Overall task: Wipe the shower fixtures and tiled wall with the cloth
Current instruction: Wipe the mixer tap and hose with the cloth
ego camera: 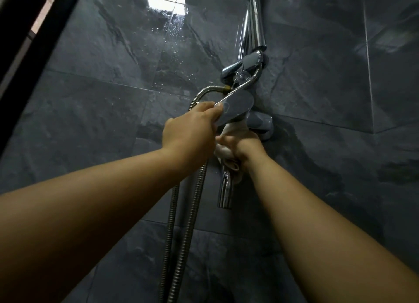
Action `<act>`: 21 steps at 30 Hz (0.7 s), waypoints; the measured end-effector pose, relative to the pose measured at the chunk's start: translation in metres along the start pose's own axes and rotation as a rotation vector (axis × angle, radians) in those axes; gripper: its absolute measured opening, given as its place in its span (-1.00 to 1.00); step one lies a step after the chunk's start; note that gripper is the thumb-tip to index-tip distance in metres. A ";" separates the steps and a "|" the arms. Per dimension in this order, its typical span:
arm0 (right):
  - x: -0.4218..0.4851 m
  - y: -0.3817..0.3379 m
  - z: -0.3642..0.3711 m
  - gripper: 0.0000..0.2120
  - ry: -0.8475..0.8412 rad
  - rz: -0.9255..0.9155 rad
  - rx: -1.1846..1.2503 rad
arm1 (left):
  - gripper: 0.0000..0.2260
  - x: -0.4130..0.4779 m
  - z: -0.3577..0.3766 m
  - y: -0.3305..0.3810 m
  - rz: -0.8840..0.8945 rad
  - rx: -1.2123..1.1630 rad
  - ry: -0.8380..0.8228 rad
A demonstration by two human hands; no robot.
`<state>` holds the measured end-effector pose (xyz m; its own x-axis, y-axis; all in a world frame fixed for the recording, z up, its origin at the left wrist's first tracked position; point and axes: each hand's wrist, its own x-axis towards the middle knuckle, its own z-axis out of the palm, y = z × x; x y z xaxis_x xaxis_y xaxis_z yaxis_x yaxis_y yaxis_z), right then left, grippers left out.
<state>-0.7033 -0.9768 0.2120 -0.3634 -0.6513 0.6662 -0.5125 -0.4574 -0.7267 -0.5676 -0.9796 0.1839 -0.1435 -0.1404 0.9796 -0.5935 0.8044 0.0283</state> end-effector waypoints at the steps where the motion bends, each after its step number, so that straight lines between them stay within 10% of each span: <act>1: 0.001 0.001 0.002 -0.76 0.010 -0.021 0.059 | -0.59 -0.001 0.000 0.000 -0.004 -0.012 0.006; 11: -0.021 0.022 -0.001 -0.86 -0.279 0.366 0.217 | -0.52 -0.006 0.000 0.008 -0.039 -0.049 -0.001; 21: -0.058 0.069 -0.006 -0.72 -0.560 0.342 0.812 | -0.55 -0.009 0.003 0.007 -0.037 -0.033 0.006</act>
<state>-0.7225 -0.9669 0.1243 0.1284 -0.9155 0.3812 0.3022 -0.3299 -0.8943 -0.5731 -0.9750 0.1748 -0.1172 -0.1673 0.9789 -0.5721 0.8171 0.0712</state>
